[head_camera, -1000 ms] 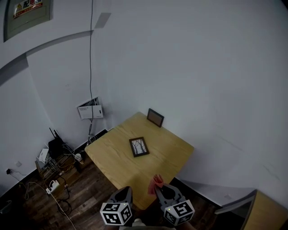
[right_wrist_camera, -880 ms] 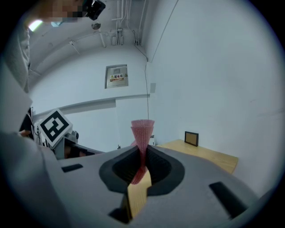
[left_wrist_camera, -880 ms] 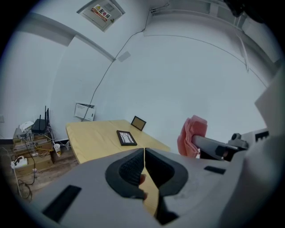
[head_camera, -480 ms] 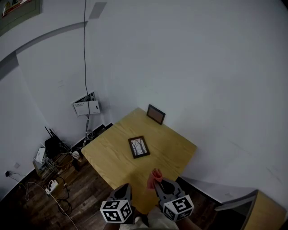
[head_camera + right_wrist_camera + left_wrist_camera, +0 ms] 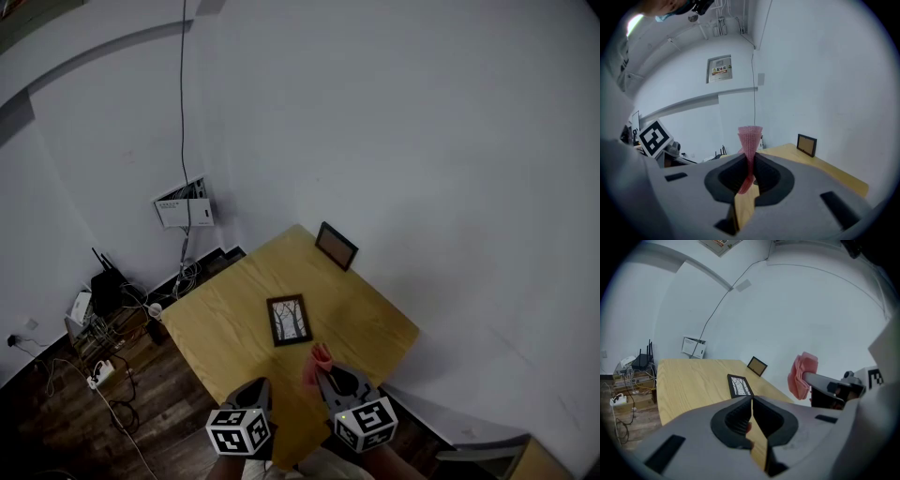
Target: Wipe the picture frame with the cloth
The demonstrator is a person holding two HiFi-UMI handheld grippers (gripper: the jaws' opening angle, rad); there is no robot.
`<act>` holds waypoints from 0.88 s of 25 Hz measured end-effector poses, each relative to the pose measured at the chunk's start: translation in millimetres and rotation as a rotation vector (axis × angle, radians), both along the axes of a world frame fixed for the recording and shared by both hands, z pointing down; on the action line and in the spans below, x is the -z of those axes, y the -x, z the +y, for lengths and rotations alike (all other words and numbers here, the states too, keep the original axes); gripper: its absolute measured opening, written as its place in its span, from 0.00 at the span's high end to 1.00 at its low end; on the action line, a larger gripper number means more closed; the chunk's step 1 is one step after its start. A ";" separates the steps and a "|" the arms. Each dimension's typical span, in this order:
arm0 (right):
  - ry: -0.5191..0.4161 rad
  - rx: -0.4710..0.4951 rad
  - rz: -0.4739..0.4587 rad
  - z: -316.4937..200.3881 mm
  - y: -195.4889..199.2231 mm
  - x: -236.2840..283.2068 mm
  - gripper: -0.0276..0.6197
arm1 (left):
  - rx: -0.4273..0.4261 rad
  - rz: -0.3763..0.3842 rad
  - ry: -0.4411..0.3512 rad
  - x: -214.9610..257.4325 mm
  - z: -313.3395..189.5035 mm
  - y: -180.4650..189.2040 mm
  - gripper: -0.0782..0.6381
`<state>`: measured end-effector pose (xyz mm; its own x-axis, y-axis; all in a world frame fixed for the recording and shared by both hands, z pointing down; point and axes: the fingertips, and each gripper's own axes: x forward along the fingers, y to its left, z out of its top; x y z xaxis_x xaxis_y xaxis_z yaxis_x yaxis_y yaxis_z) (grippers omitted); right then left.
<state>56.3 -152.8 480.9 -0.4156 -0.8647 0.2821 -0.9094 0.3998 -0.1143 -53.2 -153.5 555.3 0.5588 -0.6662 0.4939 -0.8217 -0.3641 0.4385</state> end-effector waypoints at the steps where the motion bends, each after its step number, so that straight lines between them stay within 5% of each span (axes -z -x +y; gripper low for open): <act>1: 0.008 0.014 0.004 -9.2 -2.0 -4.1 0.93 | 0.009 -0.002 0.010 -4.7 -7.1 -3.2 0.88; 16: 0.122 0.159 0.040 -126.3 -7.7 -77.8 0.93 | 0.067 -0.059 0.159 -85.6 -95.5 -40.0 0.87; 18: 0.135 0.173 0.042 -139.2 -6.2 -87.6 0.93 | 0.064 -0.043 0.185 -96.9 -103.6 -45.0 0.69; 22: 0.158 0.204 0.060 -163.4 -1.8 -106.3 0.93 | 0.087 -0.056 0.214 -113.4 -120.2 -48.3 0.66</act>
<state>58.1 -316.2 587.2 -0.5548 -0.7082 0.4366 -0.8192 0.5567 -0.1379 -4.9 -273.7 668.7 0.4713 -0.5878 0.6576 -0.8713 -0.1945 0.4506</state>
